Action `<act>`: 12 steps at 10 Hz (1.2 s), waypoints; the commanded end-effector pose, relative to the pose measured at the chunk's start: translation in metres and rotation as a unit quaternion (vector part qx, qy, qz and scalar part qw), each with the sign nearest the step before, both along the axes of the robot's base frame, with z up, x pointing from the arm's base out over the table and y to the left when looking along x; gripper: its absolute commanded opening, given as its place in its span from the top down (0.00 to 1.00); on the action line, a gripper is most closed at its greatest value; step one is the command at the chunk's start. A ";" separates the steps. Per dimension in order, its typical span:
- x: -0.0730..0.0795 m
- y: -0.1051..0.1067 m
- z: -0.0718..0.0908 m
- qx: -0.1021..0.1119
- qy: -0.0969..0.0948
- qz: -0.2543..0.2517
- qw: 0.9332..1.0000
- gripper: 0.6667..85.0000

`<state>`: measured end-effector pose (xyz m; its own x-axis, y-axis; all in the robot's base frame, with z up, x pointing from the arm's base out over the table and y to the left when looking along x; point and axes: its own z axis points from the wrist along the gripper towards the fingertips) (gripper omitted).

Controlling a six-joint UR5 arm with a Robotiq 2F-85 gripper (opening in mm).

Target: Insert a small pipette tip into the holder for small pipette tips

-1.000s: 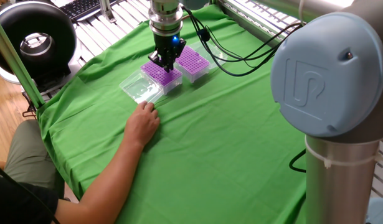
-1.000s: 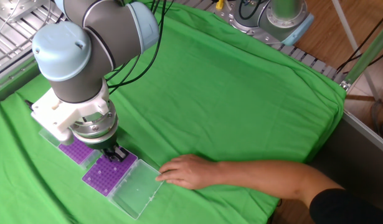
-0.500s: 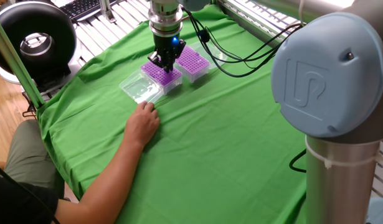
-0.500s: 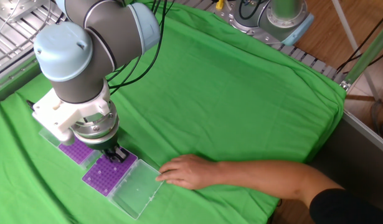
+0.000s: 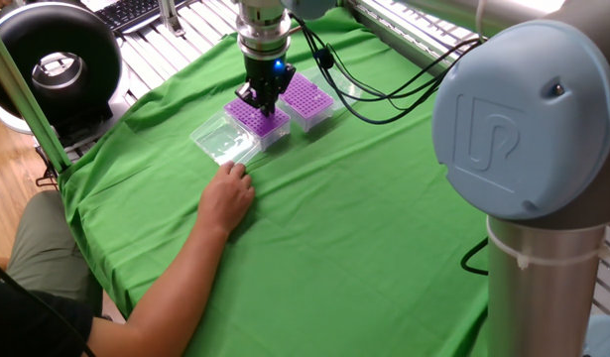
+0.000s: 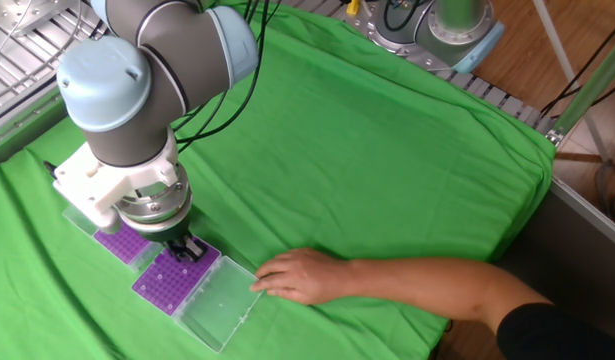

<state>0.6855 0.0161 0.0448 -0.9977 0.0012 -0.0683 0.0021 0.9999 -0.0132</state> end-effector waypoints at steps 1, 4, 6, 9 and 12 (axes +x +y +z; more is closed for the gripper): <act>0.001 0.002 -0.001 0.007 -0.004 -0.004 1.000 0.79; 0.002 0.002 -0.002 0.010 -0.007 -0.004 1.000 0.81; 0.003 0.002 -0.002 0.009 -0.009 -0.006 1.000 0.83; 0.003 0.000 -0.003 0.008 -0.013 -0.006 1.000 0.87; -0.004 -0.003 0.000 0.003 0.001 -0.011 1.000 0.99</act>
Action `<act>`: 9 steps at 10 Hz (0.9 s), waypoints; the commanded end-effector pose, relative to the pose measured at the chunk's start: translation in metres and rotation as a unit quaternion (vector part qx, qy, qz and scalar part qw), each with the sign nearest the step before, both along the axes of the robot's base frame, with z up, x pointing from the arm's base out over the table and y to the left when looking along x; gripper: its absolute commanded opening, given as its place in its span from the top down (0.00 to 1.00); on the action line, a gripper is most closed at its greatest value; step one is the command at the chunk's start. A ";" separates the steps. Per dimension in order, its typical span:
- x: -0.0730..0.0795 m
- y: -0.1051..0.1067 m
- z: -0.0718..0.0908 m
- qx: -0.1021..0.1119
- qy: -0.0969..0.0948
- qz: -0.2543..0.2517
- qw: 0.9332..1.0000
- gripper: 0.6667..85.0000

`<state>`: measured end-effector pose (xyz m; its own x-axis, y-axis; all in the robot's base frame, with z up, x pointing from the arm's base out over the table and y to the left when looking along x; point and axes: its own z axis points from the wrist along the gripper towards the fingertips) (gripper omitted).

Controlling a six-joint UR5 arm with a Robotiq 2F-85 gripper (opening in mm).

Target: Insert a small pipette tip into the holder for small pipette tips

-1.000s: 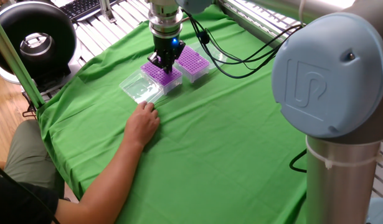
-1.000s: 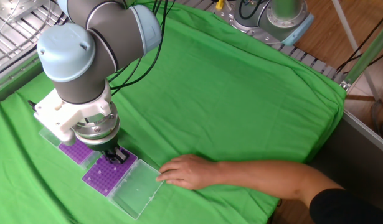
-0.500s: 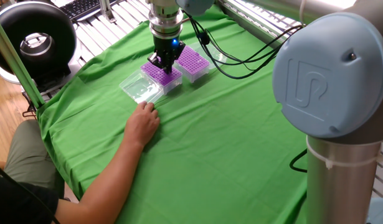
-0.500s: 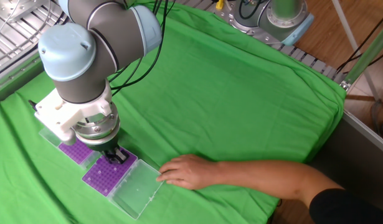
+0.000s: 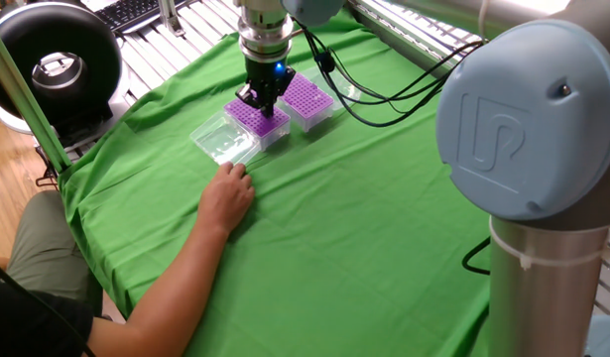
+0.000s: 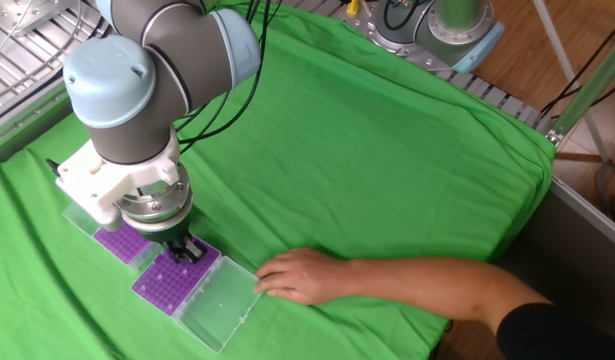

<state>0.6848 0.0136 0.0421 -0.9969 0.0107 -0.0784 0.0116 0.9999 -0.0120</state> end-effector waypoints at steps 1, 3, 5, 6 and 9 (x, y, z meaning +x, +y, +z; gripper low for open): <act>-0.005 -0.003 0.005 0.000 0.011 -0.004 1.000 1.00; -0.006 -0.005 0.008 0.000 0.017 -0.005 1.000 1.00; -0.009 -0.003 0.012 0.001 0.023 -0.005 1.000 1.00; -0.010 -0.003 0.016 0.001 0.026 -0.006 1.000 1.00; -0.013 -0.005 0.031 0.000 0.042 -0.011 0.999 1.00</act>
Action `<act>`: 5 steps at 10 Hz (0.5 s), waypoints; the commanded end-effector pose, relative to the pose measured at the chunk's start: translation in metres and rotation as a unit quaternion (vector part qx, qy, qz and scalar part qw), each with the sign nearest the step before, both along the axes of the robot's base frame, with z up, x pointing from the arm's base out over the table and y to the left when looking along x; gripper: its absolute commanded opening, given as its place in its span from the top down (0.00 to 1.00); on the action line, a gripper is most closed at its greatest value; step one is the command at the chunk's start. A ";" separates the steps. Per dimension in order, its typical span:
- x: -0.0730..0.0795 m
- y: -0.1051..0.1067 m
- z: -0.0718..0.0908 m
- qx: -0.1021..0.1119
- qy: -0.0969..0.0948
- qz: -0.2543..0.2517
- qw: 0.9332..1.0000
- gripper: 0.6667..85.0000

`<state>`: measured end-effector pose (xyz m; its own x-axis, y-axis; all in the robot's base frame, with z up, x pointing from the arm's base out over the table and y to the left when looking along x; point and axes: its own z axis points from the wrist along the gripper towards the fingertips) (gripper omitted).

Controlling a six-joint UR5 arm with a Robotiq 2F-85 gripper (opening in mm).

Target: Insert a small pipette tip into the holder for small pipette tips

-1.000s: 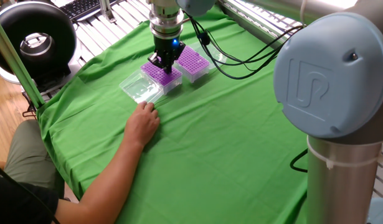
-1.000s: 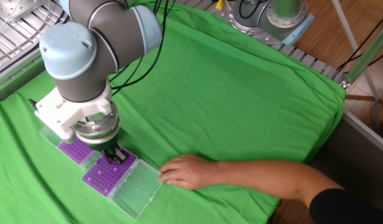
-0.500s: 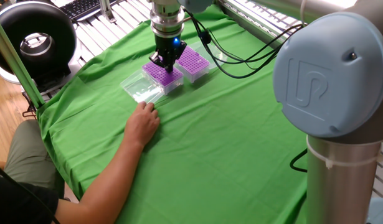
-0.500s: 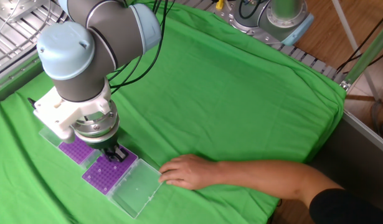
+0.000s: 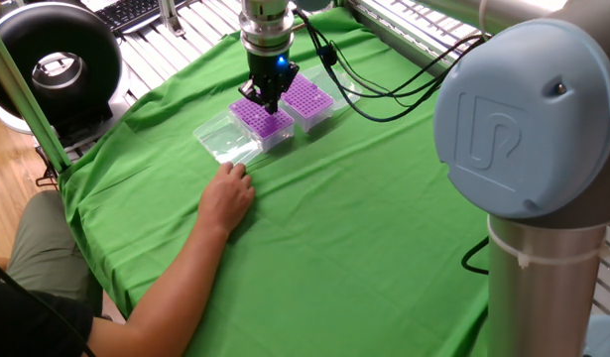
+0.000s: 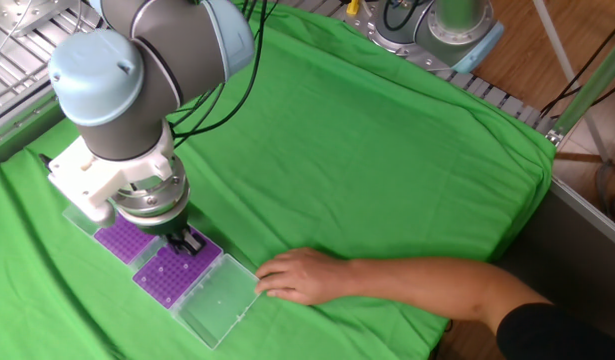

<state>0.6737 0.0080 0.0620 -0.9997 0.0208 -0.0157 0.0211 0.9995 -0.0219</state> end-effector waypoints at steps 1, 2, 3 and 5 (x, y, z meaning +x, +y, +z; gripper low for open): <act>-0.003 -0.001 0.016 0.005 0.014 -0.006 1.000 1.00; -0.002 -0.003 0.020 0.005 0.015 -0.005 1.000 1.00; -0.003 -0.006 0.022 0.005 0.018 -0.003 1.000 1.00; -0.003 -0.012 0.026 0.005 0.019 0.004 1.000 1.00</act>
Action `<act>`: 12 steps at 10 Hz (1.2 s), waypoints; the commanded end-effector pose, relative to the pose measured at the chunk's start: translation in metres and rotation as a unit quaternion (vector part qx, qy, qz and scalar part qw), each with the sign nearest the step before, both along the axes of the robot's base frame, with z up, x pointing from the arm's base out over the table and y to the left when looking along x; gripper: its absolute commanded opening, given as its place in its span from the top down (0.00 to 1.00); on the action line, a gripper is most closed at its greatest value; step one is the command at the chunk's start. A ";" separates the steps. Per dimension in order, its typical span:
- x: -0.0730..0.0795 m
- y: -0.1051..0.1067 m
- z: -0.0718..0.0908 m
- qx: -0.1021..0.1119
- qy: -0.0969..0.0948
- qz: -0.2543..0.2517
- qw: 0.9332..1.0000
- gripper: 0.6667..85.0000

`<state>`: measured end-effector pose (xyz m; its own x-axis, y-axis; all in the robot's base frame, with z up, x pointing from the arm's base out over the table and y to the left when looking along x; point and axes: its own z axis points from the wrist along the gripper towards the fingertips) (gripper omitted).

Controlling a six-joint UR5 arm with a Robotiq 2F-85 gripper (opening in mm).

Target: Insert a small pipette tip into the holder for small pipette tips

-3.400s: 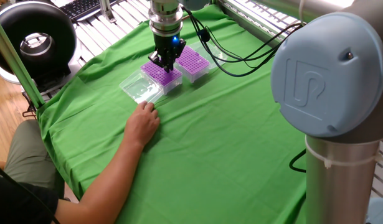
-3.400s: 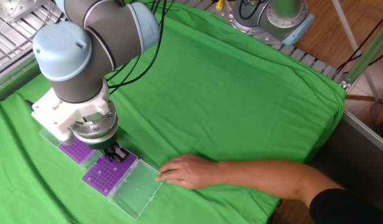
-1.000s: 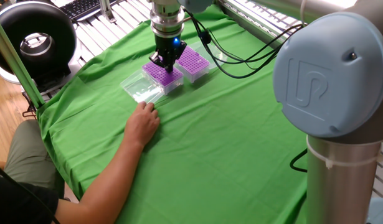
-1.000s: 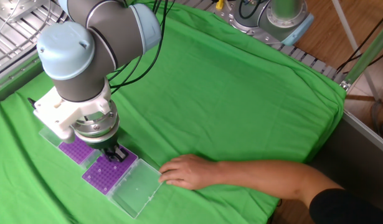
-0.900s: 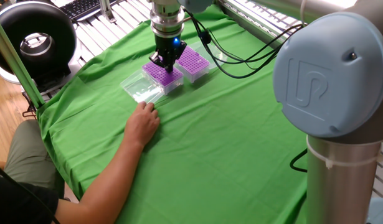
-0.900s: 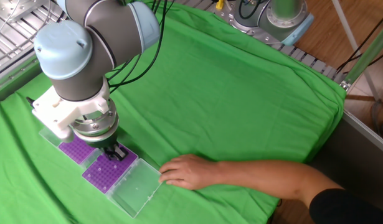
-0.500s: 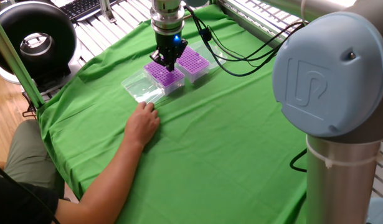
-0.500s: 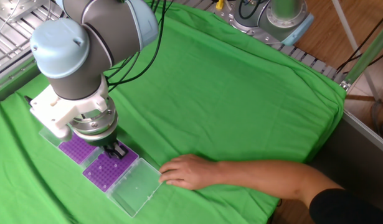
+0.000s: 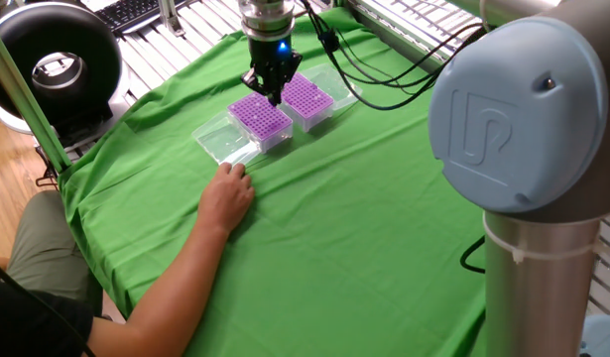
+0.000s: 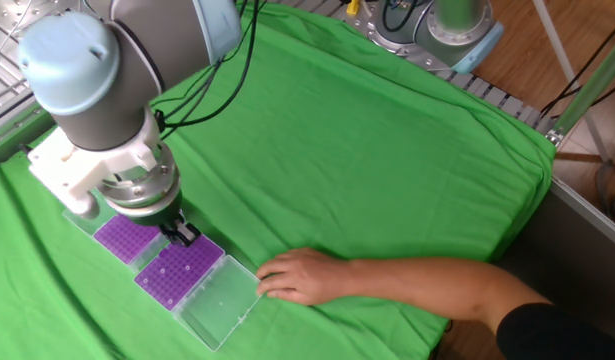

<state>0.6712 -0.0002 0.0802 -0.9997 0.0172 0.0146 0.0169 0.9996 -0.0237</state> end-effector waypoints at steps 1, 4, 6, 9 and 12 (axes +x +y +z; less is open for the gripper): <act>-0.001 -0.013 0.011 0.003 0.004 0.012 1.000 1.00; -0.008 -0.040 0.019 0.002 0.007 0.046 0.999 1.00; -0.012 -0.057 0.019 -0.005 0.012 0.064 0.998 1.00; -0.015 -0.068 0.005 -0.002 -0.007 0.085 0.996 1.00; -0.014 -0.071 0.002 -0.001 -0.010 0.096 0.995 1.00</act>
<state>0.6571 -0.0667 0.0852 -0.9884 -0.1519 0.0100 -0.1521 0.9877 -0.0368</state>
